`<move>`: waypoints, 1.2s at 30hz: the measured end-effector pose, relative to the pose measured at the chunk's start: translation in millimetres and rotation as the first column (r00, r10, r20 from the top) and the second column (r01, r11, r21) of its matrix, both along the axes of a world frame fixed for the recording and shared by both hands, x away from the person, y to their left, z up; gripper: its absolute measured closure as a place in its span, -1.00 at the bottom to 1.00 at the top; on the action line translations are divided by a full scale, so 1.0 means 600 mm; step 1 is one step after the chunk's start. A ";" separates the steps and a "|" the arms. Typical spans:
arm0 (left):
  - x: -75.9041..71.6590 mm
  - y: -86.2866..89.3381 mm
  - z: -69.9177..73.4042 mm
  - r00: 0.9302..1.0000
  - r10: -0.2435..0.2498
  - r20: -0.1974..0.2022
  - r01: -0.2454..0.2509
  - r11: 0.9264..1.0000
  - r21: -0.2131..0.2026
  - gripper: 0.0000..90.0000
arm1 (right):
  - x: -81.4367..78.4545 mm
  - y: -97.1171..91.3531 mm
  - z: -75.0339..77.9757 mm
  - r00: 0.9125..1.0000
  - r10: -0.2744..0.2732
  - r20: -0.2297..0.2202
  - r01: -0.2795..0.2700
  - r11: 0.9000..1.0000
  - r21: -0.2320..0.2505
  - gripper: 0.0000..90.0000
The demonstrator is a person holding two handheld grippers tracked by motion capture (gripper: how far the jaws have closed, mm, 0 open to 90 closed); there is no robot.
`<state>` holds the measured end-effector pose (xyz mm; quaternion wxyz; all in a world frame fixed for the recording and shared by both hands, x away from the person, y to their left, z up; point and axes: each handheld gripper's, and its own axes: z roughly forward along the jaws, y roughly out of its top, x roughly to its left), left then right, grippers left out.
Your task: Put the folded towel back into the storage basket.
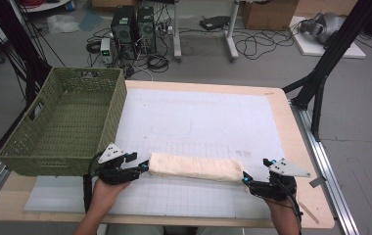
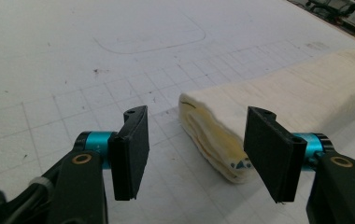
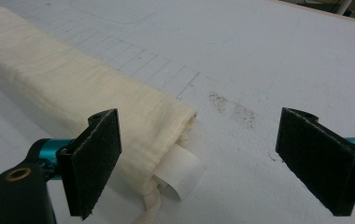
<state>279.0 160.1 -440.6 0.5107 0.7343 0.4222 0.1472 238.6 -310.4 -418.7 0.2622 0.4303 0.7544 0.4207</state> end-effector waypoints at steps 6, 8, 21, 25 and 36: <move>-0.001 -0.003 0.002 1.000 -0.015 0.016 0.015 1.000 0.009 0.08 | 0.003 0.004 -0.003 1.000 0.008 -0.008 -0.008 1.000 0.001 -0.70; -0.001 -0.004 0.002 1.000 -0.015 0.016 0.015 1.000 0.014 0.08 | 0.003 0.003 -0.003 1.000 0.002 -0.009 -0.002 1.000 0.002 -0.70; 0.002 -0.004 -0.004 1.000 -0.003 -0.005 0.003 0.999 0.033 0.03 | 0.006 0.008 -0.007 1.000 0.007 -0.024 -0.007 1.000 -0.001 -0.70; 0.003 -0.006 -0.006 1.000 -0.005 -0.008 0.005 0.999 0.036 0.03 | 0.007 0.010 -0.009 0.999 0.011 -0.032 -0.012 1.000 -0.004 -0.70; 0.006 -0.015 -0.011 1.000 0.006 -0.028 -0.004 0.998 0.058 0.02 | 0.017 0.024 -0.019 0.997 0.014 -0.074 -0.016 1.000 -0.027 -0.64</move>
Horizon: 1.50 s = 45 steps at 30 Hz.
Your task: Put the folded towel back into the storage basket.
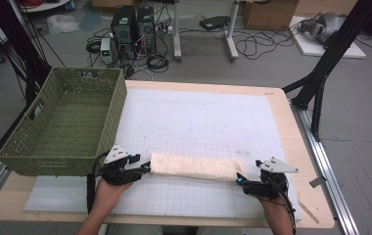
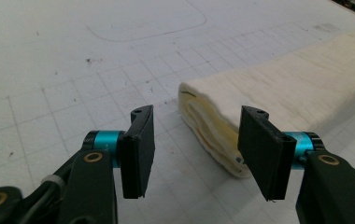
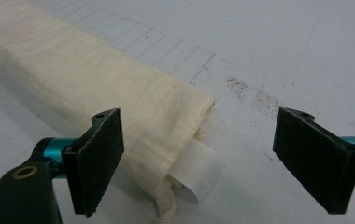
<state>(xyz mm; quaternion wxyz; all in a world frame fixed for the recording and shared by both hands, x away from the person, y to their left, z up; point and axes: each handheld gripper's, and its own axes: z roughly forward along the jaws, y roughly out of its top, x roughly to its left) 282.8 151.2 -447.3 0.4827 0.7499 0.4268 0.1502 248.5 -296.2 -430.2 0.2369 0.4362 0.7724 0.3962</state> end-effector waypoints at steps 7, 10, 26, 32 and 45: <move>0.002 -0.011 -0.003 1.000 -0.007 -0.025 0.007 1.000 0.028 0.03 | 0.003 0.005 -0.006 0.999 0.006 -0.049 -0.006 1.000 0.003 -0.48; 0.002 -0.010 -0.002 1.000 -0.005 -0.021 0.005 1.000 0.020 0.03 | 0.004 0.002 -0.005 0.999 0.004 -0.046 -0.004 1.000 0.009 -0.45; 0.004 -0.025 -0.007 0.997 -0.051 -0.057 0.053 0.998 0.036 0.04 | 0.015 0.010 -0.024 0.987 0.051 -0.153 -0.054 0.998 -0.015 -0.08; 0.005 -0.036 -0.008 0.995 -0.076 -0.069 0.081 0.993 0.085 0.14 | 0.015 0.009 -0.023 0.981 0.069 -0.181 -0.069 0.998 0.007 0.12; 0.000 -0.045 -0.007 0.991 -0.118 -0.063 0.124 0.987 0.103 0.80 | 0.012 0.015 -0.021 0.971 0.127 -0.203 -0.124 0.992 0.026 0.66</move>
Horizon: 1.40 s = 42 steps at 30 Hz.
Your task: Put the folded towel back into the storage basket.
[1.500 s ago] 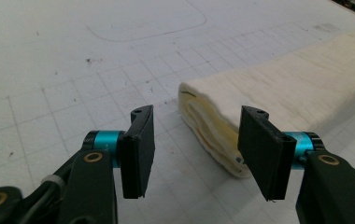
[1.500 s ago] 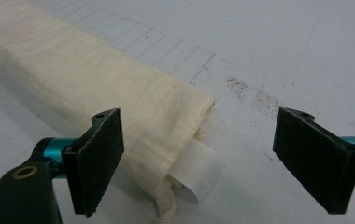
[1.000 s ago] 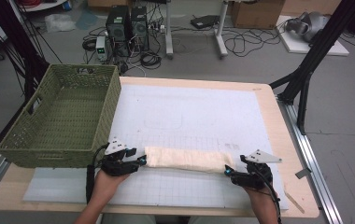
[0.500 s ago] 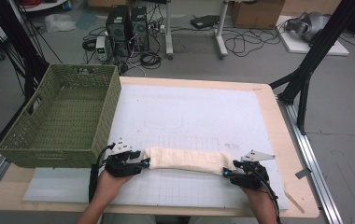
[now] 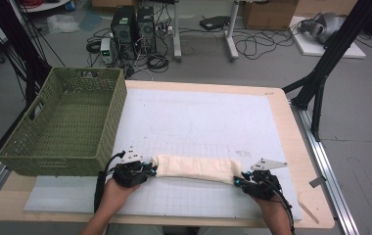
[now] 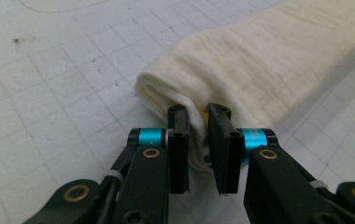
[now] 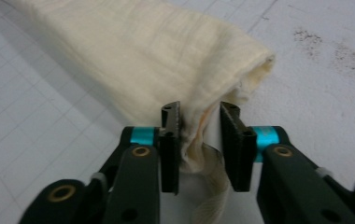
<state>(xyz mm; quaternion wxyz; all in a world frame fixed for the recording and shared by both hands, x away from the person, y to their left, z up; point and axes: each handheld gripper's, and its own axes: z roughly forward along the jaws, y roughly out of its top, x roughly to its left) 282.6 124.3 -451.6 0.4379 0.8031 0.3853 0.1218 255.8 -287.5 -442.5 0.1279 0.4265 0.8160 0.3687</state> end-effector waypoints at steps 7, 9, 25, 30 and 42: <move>0.000 0.004 0.002 1.000 0.002 0.001 -0.002 1.000 -0.022 0.89 | -0.003 0.003 0.005 1.000 0.005 0.008 -0.005 1.000 -0.016 0.82; 0.000 0.007 0.005 1.000 0.005 0.004 -0.005 0.999 -0.037 0.89 | -0.003 0.002 0.007 1.000 -0.001 0.021 0.001 1.000 -0.013 0.85; -0.005 0.020 0.028 0.998 0.021 0.064 -0.015 0.995 -0.100 0.89 | -0.003 -0.004 0.024 0.996 -0.039 0.083 0.037 0.999 0.034 0.85; -0.004 0.024 0.026 0.998 0.028 0.063 -0.023 0.996 -0.089 0.89 | 0.009 0.007 0.002 0.997 -0.070 0.040 0.070 0.998 0.002 0.39; -0.003 0.025 0.025 0.997 0.032 0.069 -0.026 0.996 -0.087 0.89 | 0.009 0.011 -0.001 0.999 -0.038 0.014 0.038 0.999 0.031 0.86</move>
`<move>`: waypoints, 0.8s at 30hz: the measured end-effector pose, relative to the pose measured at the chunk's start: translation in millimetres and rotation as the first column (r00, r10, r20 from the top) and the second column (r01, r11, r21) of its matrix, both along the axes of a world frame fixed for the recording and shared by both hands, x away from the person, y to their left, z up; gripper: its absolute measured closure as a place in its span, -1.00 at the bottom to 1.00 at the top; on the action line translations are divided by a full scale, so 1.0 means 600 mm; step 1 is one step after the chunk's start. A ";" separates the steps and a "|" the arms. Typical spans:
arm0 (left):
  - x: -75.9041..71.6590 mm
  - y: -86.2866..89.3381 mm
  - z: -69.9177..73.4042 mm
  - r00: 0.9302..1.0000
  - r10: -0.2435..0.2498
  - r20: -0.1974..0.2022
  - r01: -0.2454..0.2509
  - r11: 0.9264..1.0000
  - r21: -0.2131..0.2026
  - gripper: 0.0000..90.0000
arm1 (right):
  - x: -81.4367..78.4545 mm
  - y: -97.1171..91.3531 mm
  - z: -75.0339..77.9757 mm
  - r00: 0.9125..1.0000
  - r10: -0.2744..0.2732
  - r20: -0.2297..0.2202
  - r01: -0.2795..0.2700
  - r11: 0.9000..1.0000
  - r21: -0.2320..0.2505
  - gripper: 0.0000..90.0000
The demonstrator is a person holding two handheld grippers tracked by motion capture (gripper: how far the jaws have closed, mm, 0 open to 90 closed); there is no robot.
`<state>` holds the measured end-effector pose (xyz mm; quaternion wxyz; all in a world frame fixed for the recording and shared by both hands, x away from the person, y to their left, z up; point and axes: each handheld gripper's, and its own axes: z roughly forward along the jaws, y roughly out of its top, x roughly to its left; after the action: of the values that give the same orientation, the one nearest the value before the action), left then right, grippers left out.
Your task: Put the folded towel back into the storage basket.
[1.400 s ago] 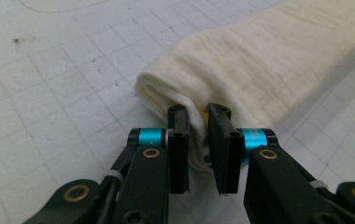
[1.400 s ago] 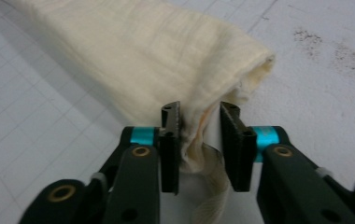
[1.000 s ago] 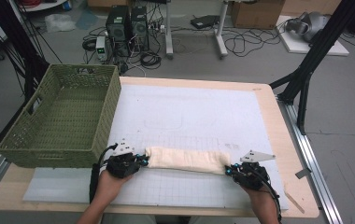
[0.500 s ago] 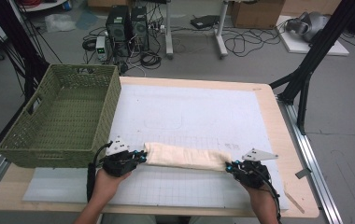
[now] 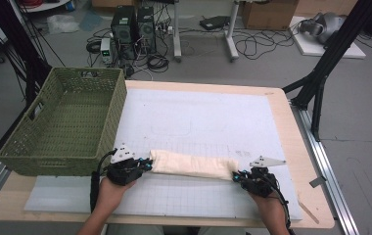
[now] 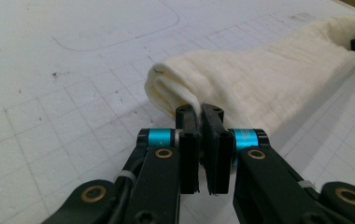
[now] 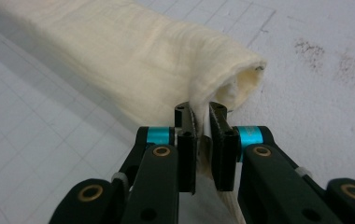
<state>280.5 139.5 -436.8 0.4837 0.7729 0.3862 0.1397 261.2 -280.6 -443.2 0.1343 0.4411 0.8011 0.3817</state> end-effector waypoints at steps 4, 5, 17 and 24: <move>0.000 0.002 0.003 1.000 0.008 0.008 -0.008 1.000 -0.006 0.89 | -0.006 0.007 0.012 0.998 0.006 0.056 -0.003 0.999 -0.054 0.87; -0.001 0.003 0.004 1.000 0.005 0.010 -0.005 1.000 -0.007 0.89 | -0.007 0.007 0.016 0.998 0.003 0.062 0.000 0.999 -0.049 0.87; -0.009 0.007 0.036 0.998 0.001 0.070 0.001 1.000 -0.031 0.89 | -0.014 0.002 0.055 0.989 -0.008 0.150 0.015 0.999 -0.046 0.87; -0.014 0.012 0.062 0.994 0.004 0.109 0.002 0.998 -0.056 0.89 | -0.015 0.001 0.075 0.982 -0.013 0.189 0.018 1.000 -0.023 0.86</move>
<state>272.3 147.0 -399.7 0.5254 0.7502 0.3632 0.1709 252.2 -280.3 -397.9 0.2180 0.4073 0.7860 0.4109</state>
